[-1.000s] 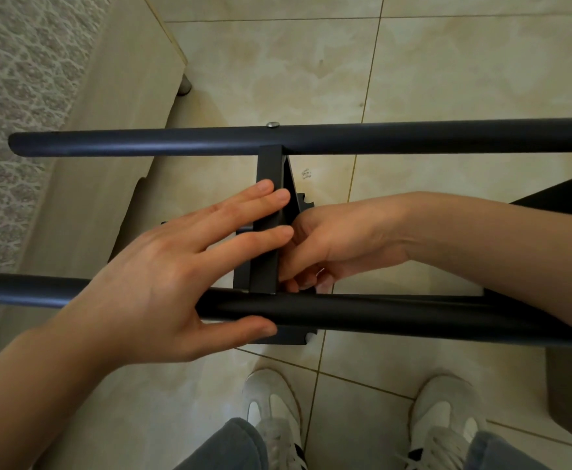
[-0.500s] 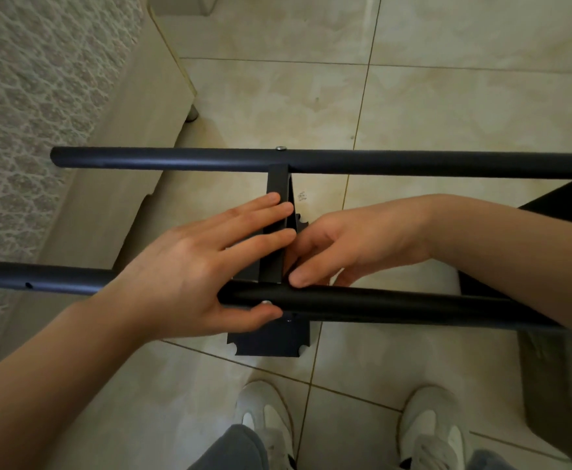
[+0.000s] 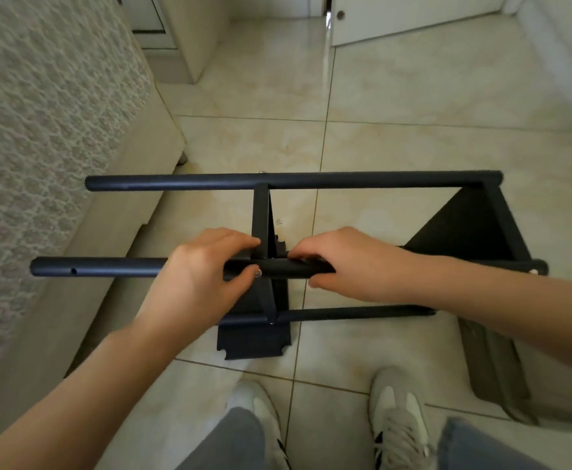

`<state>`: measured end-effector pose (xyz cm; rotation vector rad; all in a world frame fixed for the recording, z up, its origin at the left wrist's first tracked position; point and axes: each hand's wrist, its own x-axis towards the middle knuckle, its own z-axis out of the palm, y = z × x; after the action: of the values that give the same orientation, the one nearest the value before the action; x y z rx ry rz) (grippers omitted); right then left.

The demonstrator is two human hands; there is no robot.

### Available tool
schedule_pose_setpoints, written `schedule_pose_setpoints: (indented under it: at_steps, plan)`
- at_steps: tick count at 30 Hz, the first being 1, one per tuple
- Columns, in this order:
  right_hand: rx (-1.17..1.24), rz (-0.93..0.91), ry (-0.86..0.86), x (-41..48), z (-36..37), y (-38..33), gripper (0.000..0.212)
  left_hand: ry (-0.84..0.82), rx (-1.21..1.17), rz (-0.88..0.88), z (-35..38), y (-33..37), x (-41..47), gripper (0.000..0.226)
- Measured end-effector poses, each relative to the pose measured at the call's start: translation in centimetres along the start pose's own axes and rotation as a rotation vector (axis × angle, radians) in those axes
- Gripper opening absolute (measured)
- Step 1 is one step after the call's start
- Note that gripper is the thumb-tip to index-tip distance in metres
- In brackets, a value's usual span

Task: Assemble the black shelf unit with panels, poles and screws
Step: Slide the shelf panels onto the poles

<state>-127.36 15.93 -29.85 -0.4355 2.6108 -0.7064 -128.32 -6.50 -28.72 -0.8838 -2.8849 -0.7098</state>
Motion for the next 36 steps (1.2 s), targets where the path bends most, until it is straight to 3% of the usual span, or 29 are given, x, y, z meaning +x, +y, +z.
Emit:
schedule_pose_setpoints:
  at_steps: [2,4,7,9,10,13,16,19,28,36]
  plan:
    - [-0.055,0.028,0.041,-0.6,0.3,-0.4,0.037,0.125,-0.099,-0.116,-0.2,0.7,-1.1,0.045]
    - [-0.108,0.043,0.07,-1.1,0.3,-0.7,0.034,0.159,-0.183,-0.293,-0.8,1.1,-1.9,0.034]
    - [-0.195,0.053,0.096,-1.6,-0.1,-1.0,0.023,-0.096,-0.463,-0.732,-1.6,0.4,-2.5,0.013]
    - [-0.203,0.064,0.099,-1.8,-0.3,-1.2,0.02,-0.271,-0.825,-0.977,-1.3,-0.2,-2.9,0.032]
    - [-0.202,0.069,0.092,-1.8,-0.4,-1.3,0.019,-0.27,-1.014,-1.045,-1.0,-0.5,-3.1,0.044]
    - [-0.209,0.087,0.063,-1.8,-0.6,-1.5,0.021,-0.047,-1.422,-1.149,0.0,-1.2,-2.9,0.05]
    - [-0.224,0.1,0.038,-1.6,-0.8,-1.8,0.023,0.159,-1.601,-1.171,0.3,-2.0,-2.2,0.025]
    - [-0.244,0.109,0.018,-1.3,-0.9,-2.1,0.024,0.237,-1.678,-1.163,0.3,-2.4,-1.8,0.013]
    - [-0.232,0.104,0.086,-1.1,-2.3,-1.9,0.028,0.272,-1.732,-1.061,-1.0,-2.5,-0.9,0.022]
    - [-0.174,0.062,0.183,-1.7,-4.4,-3.0,0.027,0.33,-1.628,-0.851,-4.7,-1.5,1.1,0.029]
